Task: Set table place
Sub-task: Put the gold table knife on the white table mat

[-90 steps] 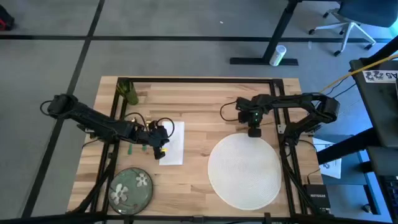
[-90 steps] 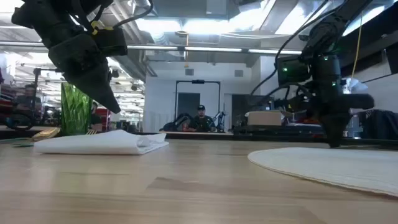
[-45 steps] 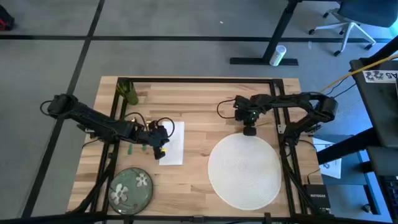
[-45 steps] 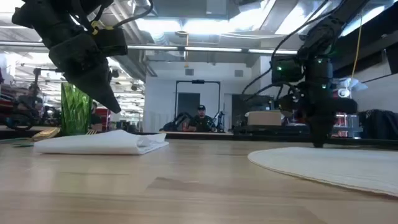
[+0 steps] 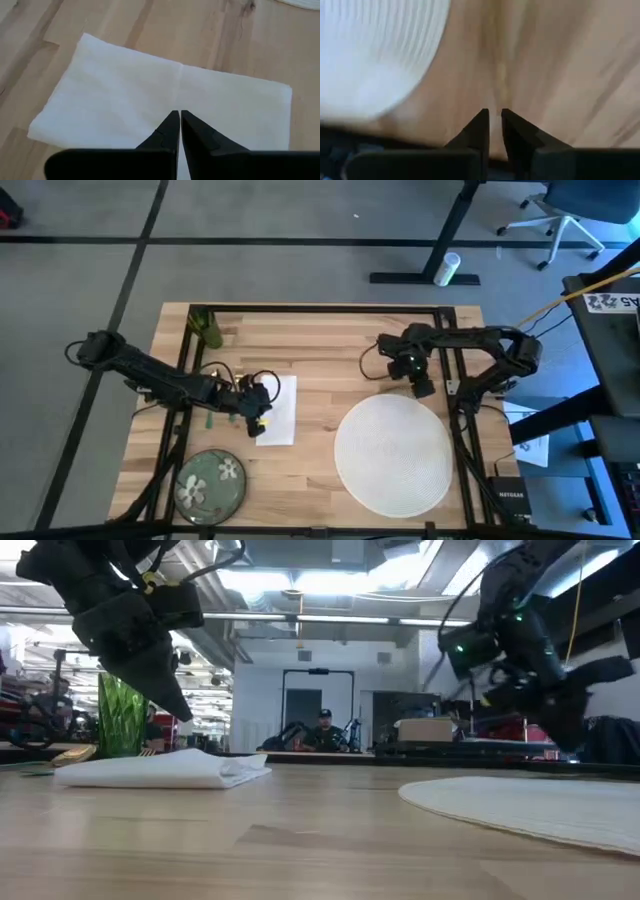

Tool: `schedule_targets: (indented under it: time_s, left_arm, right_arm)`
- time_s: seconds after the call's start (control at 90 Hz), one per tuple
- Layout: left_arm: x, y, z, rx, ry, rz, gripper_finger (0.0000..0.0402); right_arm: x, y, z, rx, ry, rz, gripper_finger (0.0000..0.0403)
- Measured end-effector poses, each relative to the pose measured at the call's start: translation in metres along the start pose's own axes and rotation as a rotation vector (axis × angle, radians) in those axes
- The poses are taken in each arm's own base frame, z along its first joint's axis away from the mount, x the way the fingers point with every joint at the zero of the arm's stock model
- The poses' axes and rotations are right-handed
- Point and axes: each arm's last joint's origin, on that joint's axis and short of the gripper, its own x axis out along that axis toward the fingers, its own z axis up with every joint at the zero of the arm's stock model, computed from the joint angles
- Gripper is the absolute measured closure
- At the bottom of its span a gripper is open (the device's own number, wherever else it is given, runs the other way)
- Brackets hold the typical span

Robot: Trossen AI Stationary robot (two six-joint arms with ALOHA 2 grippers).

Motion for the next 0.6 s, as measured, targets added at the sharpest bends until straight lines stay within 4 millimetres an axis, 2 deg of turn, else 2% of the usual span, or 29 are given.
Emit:
schedule_targets:
  time_s: [0.122, 0.256, 0.4, 0.6]
  left_arm:
    - [0.000, 0.000, 0.000, 0.005, 0.000, 0.000, 0.0402]
    - [0.000, 0.000, 0.000, 0.007, 0.000, 0.000, 0.0402]
    - [0.000, 0.000, 0.000, -0.003, 0.001, 0.000, 0.0402]
    - [0.000, 0.000, 0.000, -0.004, 0.001, 0.000, 0.0402]
  right_arm:
    - [0.010, 0.003, -0.004, -0.002, 0.045, 0.014, 0.0369]
    - [0.012, -0.002, -0.002, 0.007, 0.058, -0.017, 0.0398]
    - [0.021, -0.008, 0.000, 0.038, 0.075, 0.063, 0.0398]
    - [0.035, -0.014, 0.013, 0.029, 0.050, 0.115, 0.0402]
